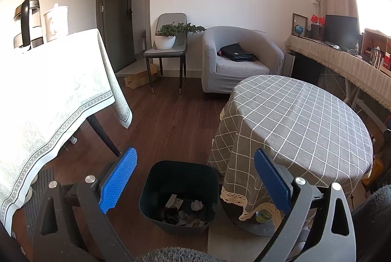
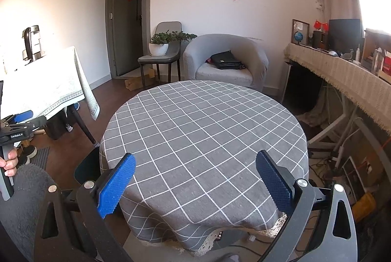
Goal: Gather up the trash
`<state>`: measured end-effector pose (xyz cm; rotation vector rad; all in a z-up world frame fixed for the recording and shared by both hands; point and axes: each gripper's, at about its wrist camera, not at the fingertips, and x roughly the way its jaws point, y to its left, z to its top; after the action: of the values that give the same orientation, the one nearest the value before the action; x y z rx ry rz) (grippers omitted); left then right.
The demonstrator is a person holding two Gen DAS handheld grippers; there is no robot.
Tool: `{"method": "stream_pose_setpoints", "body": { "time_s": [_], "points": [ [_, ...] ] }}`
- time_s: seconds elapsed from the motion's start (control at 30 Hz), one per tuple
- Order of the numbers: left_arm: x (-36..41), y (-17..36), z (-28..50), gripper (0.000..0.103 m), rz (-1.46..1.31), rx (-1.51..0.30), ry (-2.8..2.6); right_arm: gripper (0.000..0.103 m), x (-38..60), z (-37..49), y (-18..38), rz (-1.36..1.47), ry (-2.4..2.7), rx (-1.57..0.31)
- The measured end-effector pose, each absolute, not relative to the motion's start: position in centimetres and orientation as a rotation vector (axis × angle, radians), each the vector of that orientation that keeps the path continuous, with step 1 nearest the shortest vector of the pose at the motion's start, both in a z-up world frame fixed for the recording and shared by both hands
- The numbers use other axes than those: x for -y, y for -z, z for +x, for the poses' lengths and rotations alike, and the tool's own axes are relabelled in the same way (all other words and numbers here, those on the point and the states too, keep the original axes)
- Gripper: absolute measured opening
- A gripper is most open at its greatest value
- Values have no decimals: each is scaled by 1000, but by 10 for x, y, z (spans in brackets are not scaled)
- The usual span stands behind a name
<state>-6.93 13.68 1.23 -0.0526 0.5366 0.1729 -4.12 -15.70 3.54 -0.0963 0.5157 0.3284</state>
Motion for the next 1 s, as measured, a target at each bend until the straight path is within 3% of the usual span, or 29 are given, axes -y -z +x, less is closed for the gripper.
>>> {"method": "stream_pose_setpoints", "body": {
  "time_s": [1.0],
  "points": [
    [-138,-12,-70,99,-55,-532,-175,99,158,-41,-36,-108,-325,-519]
  ]
}}
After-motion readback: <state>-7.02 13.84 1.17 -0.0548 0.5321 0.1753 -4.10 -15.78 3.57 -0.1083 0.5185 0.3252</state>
